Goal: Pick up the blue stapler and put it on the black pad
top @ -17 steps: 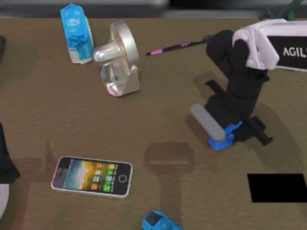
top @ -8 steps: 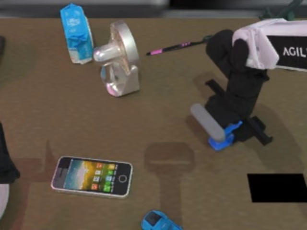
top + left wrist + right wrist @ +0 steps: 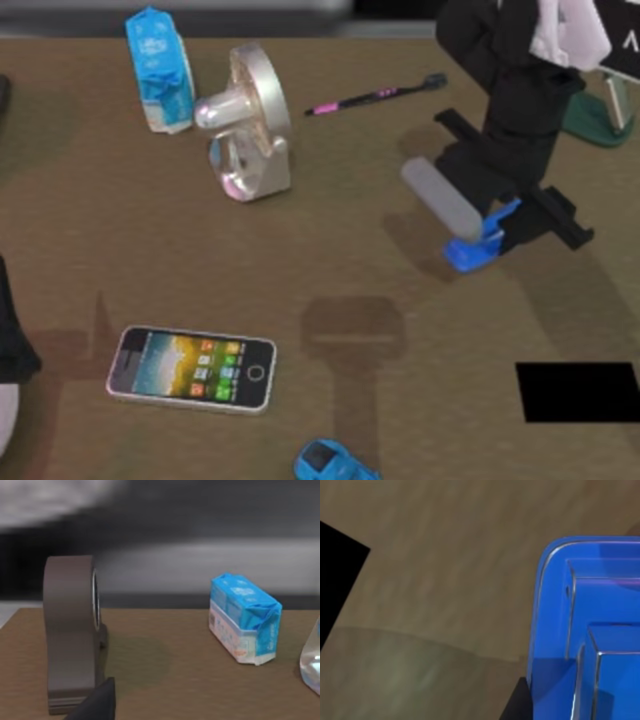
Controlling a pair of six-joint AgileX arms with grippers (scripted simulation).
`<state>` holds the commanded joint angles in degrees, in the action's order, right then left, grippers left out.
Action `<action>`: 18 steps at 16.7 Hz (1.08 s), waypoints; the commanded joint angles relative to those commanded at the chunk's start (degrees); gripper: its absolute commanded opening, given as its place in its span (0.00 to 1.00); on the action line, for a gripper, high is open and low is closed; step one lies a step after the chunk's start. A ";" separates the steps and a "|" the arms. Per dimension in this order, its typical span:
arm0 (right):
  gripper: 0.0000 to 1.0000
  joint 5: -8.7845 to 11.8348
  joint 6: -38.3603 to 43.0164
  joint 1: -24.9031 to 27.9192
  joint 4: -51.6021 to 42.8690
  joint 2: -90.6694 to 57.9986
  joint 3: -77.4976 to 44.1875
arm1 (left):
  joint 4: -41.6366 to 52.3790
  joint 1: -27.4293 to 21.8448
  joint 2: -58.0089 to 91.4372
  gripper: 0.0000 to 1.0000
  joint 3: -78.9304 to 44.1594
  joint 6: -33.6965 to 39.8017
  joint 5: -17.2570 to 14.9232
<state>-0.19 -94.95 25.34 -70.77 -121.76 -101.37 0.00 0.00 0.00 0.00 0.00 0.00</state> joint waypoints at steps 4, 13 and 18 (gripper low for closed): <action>0.00 0.01 0.25 -0.02 -3.20 1.29 -2.77 | 0.00 0.00 0.00 1.00 0.00 0.00 0.00; 0.00 0.19 9.42 -1.70 -0.13 11.83 10.12 | 0.00 0.00 0.00 1.00 0.00 0.00 0.00; 0.00 0.47 20.48 -3.14 2.95 24.92 28.02 | 0.00 0.00 0.00 1.00 0.00 0.00 0.00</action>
<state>0.28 -74.47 22.19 -67.82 -96.84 -73.35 0.00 0.00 0.00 0.00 0.00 0.00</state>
